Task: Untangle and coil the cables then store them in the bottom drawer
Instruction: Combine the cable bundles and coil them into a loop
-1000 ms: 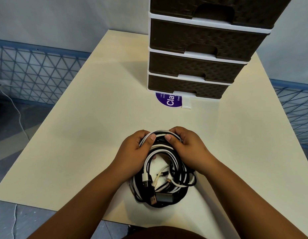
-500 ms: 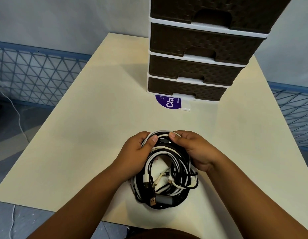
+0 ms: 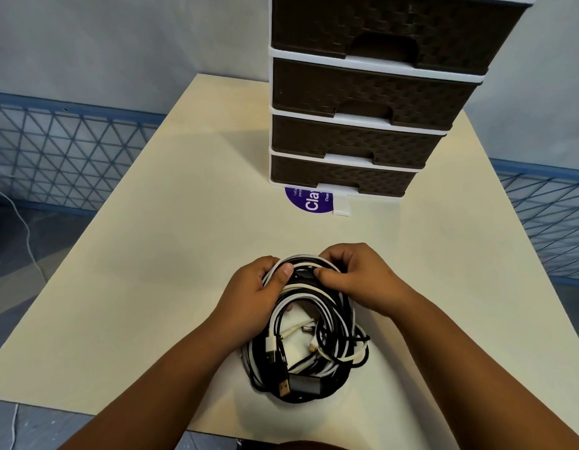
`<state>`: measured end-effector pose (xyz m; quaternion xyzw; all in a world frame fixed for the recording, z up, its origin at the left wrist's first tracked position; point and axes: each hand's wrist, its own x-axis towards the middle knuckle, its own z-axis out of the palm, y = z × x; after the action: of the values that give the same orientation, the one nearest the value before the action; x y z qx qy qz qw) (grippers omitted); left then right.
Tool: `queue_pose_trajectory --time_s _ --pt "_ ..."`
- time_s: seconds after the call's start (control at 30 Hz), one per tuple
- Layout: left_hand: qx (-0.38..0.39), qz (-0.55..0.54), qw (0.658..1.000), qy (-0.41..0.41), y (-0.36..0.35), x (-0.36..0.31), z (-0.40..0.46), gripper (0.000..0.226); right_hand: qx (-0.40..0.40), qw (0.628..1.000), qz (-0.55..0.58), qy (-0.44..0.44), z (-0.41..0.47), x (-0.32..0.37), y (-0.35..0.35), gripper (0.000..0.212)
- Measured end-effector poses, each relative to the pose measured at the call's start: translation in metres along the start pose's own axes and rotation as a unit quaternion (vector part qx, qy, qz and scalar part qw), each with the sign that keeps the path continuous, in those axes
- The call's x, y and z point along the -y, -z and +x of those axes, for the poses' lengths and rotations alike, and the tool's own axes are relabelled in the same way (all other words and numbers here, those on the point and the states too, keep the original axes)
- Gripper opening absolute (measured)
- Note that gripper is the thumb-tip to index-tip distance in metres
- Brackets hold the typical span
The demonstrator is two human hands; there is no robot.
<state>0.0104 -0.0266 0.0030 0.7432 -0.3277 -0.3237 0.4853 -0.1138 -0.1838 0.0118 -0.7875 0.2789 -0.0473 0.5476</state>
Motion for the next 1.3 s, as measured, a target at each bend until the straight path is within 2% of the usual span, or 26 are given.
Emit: queue_pose_trajectory --time_s 0.1,0.2,0.3,0.4,0.47,0.53,0.63,0.8,0.9,1.0,1.1,1.17,1.3 --pt "0.002 0.007 1.000 -0.004 0.000 0.001 0.000 0.023 0.008 0.997 -0.079 0.025 0.002 0.005 0.001 0.004" --pt "0.000 0.010 1.000 -0.007 0.001 0.003 -0.001 0.022 0.027 0.997 -0.068 0.026 0.006 0.004 0.000 0.011" --pt "0.005 -0.005 1.000 0.000 0.002 0.003 -0.001 0.022 0.088 0.996 0.031 -0.007 0.008 -0.001 0.001 0.017" --pt "0.013 -0.019 1.000 0.006 0.003 0.005 0.000 0.022 0.176 0.967 0.172 -0.060 0.008 -0.005 0.008 0.014" --pt "0.019 -0.027 0.999 0.007 0.003 0.006 0.001 0.021 0.210 0.952 0.213 -0.070 0.009 -0.007 0.012 0.016" --pt "0.028 -0.039 0.999 0.011 0.003 0.007 0.001 0.022 0.212 0.949 0.222 -0.072 0.011 -0.010 0.012 0.024" --pt "0.040 -0.075 0.996 0.031 0.003 0.008 0.002 0.026 0.189 0.954 0.225 -0.063 0.010 -0.013 0.008 0.026" --pt "0.048 -0.119 0.990 0.059 0.004 0.011 0.006 0.033 0.040 0.966 0.256 -0.005 0.002 -0.020 -0.002 0.035" --pt "0.051 -0.115 0.990 0.062 0.005 0.013 0.010 0.032 0.008 0.977 0.213 0.020 -0.008 -0.022 -0.006 0.038" --pt "0.068 -0.074 0.994 0.052 0.009 0.012 0.015 0.031 -0.024 0.994 0.101 0.033 -0.012 -0.020 -0.012 0.037" --pt "0.073 0.002 0.997 0.019 0.011 0.007 0.023 0.034 -0.082 0.996 0.020 0.029 -0.012 -0.021 -0.016 0.027" --pt "0.075 0.063 0.995 -0.009 0.012 0.003 0.027 0.041 -0.107 0.993 -0.025 0.034 -0.013 -0.018 -0.020 0.022" --pt "0.077 0.126 0.985 -0.094 0.015 0.008 0.036 0.060 -0.136 0.985 -0.086 0.056 -0.014 -0.016 -0.023 0.024"
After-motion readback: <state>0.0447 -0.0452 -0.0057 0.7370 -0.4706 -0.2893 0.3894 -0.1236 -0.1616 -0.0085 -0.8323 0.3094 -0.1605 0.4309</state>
